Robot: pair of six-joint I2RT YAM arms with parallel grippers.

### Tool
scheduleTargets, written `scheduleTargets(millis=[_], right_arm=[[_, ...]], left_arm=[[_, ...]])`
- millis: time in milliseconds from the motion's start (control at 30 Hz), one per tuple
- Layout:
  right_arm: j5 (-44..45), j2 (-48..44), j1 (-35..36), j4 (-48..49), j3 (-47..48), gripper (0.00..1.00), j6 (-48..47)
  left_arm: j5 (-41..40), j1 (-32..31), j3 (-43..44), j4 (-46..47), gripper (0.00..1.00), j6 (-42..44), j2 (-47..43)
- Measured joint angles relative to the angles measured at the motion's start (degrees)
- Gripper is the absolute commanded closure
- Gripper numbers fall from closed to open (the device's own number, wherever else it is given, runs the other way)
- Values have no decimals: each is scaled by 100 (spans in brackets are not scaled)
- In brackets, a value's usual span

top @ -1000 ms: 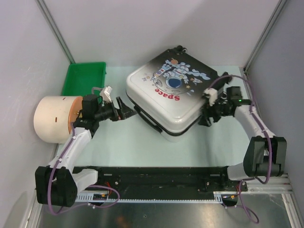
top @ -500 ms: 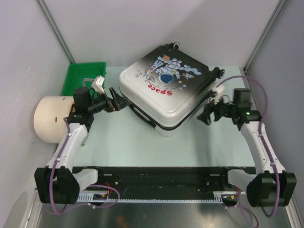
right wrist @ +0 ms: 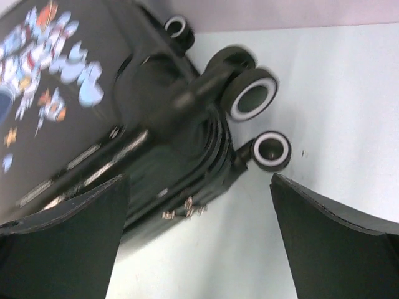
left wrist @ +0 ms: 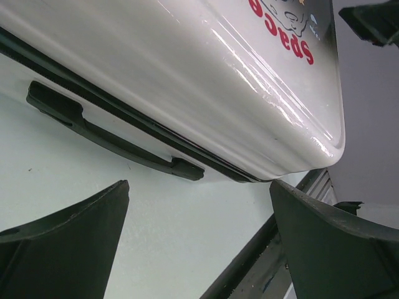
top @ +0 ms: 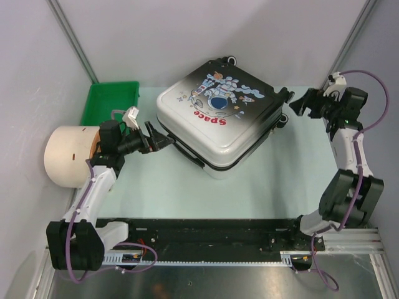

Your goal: Open, take out, and arrange the luggage

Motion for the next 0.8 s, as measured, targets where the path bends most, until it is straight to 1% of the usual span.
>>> scheduleTargets(millis=[133, 233, 433, 500, 567, 633, 667, 700, 800], right_arm=[[214, 702, -11, 748, 313, 2, 1178], [323, 1139, 13, 1084, 560, 0, 1921], [442, 1934, 149, 1644, 901, 0, 3222], [531, 2146, 227, 1615, 1029, 0, 3545], [774, 2433, 363, 1274, 1414, 0, 3707], [1014, 2765, 544, 782, 2020, 1, 3821], [1104, 2903, 627, 621, 2269, 2, 3862], [1202, 2997, 691, 555, 2448, 6, 3910], [1316, 3139, 782, 551, 2621, 11, 4076]], left_arm=[[-2, 0, 0, 2, 0, 0, 9], [-2, 0, 0, 7, 0, 0, 13], [-4, 0, 0, 17, 0, -4, 28], [-7, 0, 0, 22, 0, -4, 28], [-11, 0, 0, 22, 0, -4, 31], [-11, 0, 0, 24, 0, -4, 37], [-13, 0, 0, 24, 0, -4, 42], [-20, 0, 0, 24, 0, -4, 48], [-28, 0, 0, 28, 0, -7, 74]])
